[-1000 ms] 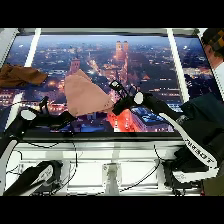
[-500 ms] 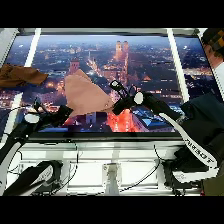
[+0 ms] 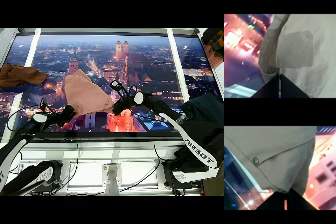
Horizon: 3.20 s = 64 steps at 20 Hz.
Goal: Fold the clothes and pants, and hang the long-sleeved shirts on hangers.
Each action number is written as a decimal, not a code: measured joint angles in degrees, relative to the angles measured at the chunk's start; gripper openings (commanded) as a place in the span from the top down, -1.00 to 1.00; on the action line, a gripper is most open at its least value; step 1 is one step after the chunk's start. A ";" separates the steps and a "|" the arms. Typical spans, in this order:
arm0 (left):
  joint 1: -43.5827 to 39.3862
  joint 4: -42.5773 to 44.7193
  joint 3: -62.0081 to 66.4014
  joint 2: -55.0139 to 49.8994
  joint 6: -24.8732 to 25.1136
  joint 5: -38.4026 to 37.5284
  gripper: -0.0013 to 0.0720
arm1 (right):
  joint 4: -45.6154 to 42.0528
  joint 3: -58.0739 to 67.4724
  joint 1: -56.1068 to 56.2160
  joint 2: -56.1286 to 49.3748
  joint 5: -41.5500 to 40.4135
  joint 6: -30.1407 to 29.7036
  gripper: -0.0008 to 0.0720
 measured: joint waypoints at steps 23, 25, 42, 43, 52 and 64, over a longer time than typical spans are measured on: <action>8.66 0.28 31.45 20.52 14.03 0.46 0.94 | -26.99 27.08 0.07 19.17 20.83 13.75 0.96; 8.90 0.81 34.38 22.16 14.80 1.36 0.94 | -29.46 32.61 0.37 22.03 26.86 15.23 0.96; 8.90 8.39 37.31 27.04 15.54 -24.74 0.93 | -27.12 48.15 13.40 20.02 42.71 22.86 0.96; 8.90 9.27 37.18 25.62 15.54 -26.05 0.93 | -27.98 48.19 13.40 18.47 40.70 22.88 0.96; 8.90 11.41 36.85 13.07 15.72 -29.09 0.93 | -29.99 48.22 5.79 -5.29 15.50 30.18 0.95; 4.33 13.35 36.85 2.62 19.61 -32.30 -0.73 | -29.90 48.37 -6.82 -13.81 11.02 37.83 0.03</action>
